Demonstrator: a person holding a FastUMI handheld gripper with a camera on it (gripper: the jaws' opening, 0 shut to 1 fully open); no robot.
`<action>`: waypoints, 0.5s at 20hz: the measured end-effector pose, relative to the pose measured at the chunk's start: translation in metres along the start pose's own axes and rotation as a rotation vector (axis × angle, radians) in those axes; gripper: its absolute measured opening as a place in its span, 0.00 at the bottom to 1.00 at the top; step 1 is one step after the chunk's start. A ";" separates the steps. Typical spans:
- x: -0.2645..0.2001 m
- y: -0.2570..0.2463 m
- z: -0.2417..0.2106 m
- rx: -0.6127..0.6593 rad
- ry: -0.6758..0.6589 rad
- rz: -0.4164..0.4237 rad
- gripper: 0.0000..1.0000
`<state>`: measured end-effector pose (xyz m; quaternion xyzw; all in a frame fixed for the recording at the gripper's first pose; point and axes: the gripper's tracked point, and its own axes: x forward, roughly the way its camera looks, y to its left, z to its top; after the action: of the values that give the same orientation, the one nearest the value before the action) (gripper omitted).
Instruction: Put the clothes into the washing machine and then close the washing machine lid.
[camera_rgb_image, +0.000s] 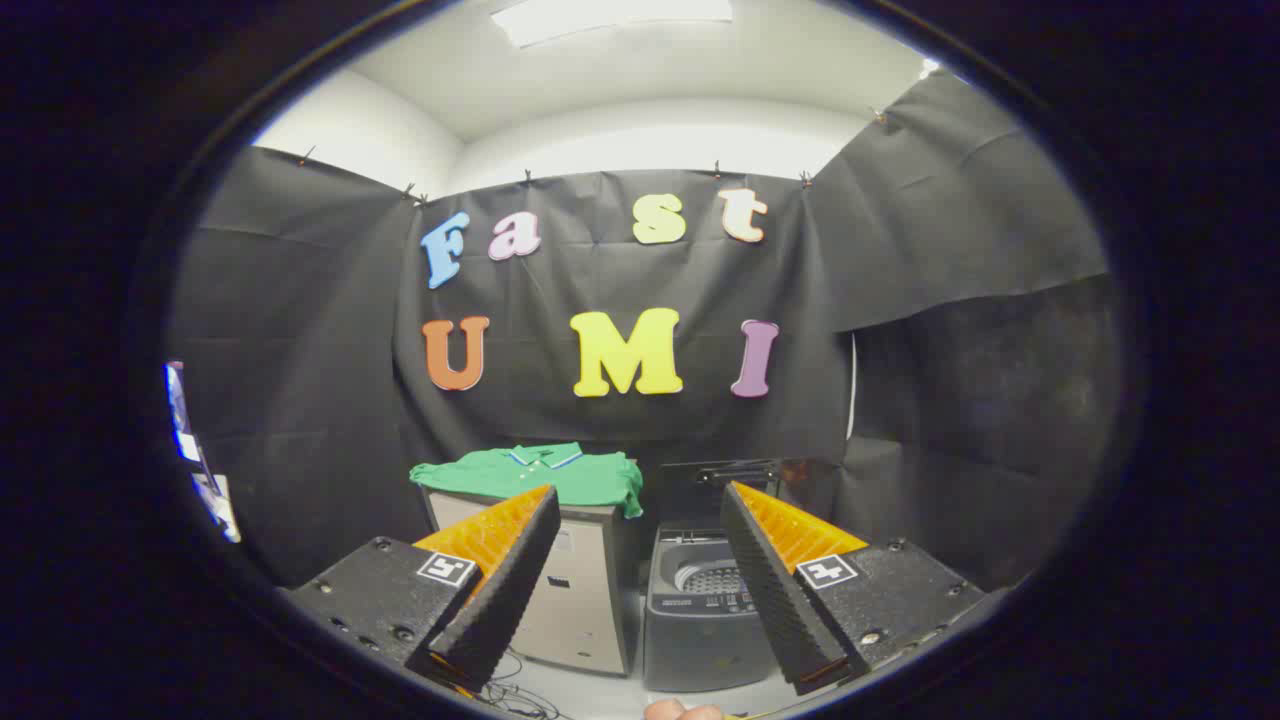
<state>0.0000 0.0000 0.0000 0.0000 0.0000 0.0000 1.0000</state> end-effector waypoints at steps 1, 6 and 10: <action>0.005 0.001 0.002 0.004 -0.006 0.009 1.00; 0.027 0.003 0.012 0.023 -0.023 0.051 1.00; 0.040 0.005 0.009 0.033 -0.017 0.062 1.00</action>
<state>0.0401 0.0050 0.0087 0.0166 -0.0084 0.0311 0.9993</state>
